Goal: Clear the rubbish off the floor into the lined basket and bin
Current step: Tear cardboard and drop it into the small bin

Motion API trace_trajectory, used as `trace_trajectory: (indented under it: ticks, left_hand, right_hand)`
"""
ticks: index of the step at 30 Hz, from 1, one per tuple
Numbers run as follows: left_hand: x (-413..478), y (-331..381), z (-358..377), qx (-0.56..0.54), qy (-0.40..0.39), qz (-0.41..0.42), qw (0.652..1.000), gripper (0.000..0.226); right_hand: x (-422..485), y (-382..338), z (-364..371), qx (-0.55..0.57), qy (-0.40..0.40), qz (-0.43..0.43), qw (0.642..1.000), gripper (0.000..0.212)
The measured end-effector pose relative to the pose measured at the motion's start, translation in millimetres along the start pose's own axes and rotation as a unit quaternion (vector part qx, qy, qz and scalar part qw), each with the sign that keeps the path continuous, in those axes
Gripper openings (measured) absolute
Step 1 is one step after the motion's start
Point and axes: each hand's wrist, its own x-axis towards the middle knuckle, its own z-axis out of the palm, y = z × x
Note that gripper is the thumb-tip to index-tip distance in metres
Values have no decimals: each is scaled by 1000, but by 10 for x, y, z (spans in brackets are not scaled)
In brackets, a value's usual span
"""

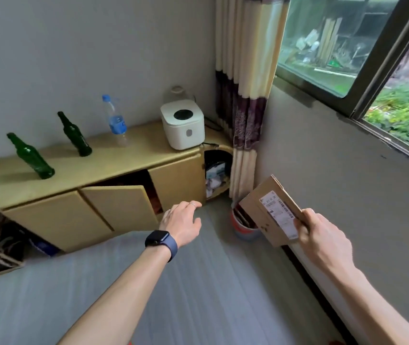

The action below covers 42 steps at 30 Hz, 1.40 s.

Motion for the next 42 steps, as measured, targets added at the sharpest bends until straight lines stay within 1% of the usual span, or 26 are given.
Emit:
trace_trajectory:
  ticks: [2,5,9,12,14,16,18,22,24,26,30,34,36,38,42]
  left_hand:
    - [370,112,93,11,-17,21,1000,43]
    - [984,328,326,16,-50,44,998,44]
    - [1649,571,767,35,-101,52,993,45]
    - [2320,728,1182,38,-138,32,989,45]
    - [2597,766,1365,52,-176,21,983,45]
    - [2859,801,1650,45,-209,-8,977,46]
    - [3035,800,1847,46,-236,-21,970,47]
    - [3418,677,2402,50,-292,-39,954,51]
    - [3631,581,2702,64,-313,-44,946,54]
    - [3878,472,3069,88,-335,-34,938,57]
    - [4403,248,3806,121,-349,-1,929,62]
    - [4892,73,4452,165,-333,85,925,74]
    - [5121,-31,4803,187,-342,127,912,86]
    - [5305,-150,5136,202,-346,153,903,93]
    - [5503,-308,5539,187,-348,159,905,88]
  right_hand:
    - [209,192,59,-2,10,48,999,10]
    - [613,509,228,-1,-1,101,995,8]
    - [1183,868,612,2,-37,136,990,13]
    - [1913,1128,1031,14,-90,148,985,13]
    - [2234,1181,1273,29,-127,163,978,16]
    - [2558,1278,1557,43,-164,177,970,18]
    - [2782,1286,1787,56,-195,195,960,20]
    - [3212,1328,2387,72,-256,198,943,25]
    - [3375,1328,2721,82,-270,201,938,27]
    - [3512,1346,3122,82,-276,208,935,28]
    - [3738,1370,3988,89,-291,234,924,24]
    - [3932,1337,4771,115,-253,307,910,26]
    - [3982,1298,5198,104,-250,305,913,25]
    - [3971,1282,5630,90,-271,282,916,28]
    - [3845,1305,6179,40,-379,224,897,34]
